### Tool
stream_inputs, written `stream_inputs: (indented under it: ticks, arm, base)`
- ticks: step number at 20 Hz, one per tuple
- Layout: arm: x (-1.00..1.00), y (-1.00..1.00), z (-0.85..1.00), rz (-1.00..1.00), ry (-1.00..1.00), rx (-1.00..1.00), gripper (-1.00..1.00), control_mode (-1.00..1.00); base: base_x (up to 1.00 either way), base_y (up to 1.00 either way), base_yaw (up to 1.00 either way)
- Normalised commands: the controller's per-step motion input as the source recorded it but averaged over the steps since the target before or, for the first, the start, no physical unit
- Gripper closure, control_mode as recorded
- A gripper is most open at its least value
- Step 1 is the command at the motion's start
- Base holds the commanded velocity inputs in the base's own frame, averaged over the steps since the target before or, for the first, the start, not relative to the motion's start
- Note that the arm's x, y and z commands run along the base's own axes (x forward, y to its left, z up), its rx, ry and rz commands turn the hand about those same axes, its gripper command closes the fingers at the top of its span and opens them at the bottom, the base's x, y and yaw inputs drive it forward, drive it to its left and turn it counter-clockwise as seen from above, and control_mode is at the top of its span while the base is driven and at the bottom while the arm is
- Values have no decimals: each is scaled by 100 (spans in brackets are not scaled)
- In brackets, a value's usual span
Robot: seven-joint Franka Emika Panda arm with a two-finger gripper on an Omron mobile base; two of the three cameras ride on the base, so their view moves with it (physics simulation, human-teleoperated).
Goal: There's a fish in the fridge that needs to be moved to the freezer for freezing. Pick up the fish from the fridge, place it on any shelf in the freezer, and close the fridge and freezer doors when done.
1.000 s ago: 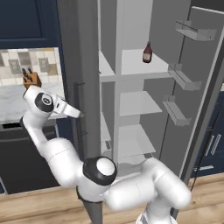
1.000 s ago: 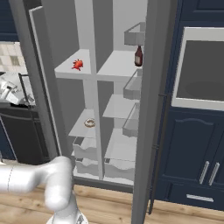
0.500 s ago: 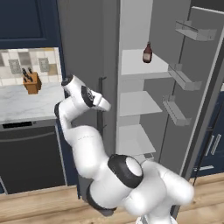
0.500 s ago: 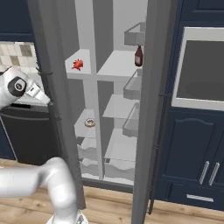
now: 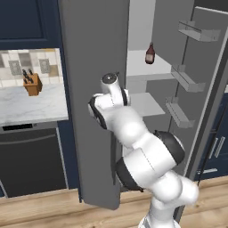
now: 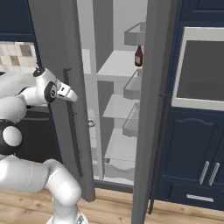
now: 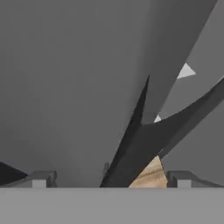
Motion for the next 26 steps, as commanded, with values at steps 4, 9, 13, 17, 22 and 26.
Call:
stream_inputs:
  ticks: [4,9,13,17,22,26]
  arm:
    - [56,-45,35,20,0,23,-100,-100]
    - [24,-15,16,15,-2,4,-100,-100]
    - [16,-1,0,17,-14,0,-100,-100]
    - [49,-16,0,13,-16,0,-100,-100]
    - [66,-14,0,2,-3,0,-100,-100]
    - [65,-1,2,0,1,0,-100,-100]
  base:
    - [0,0,0]
    - [0,0,0]
    - [0,0,0]
    - [0,0,0]
    - [0,0,0]
    - [0,0,0]
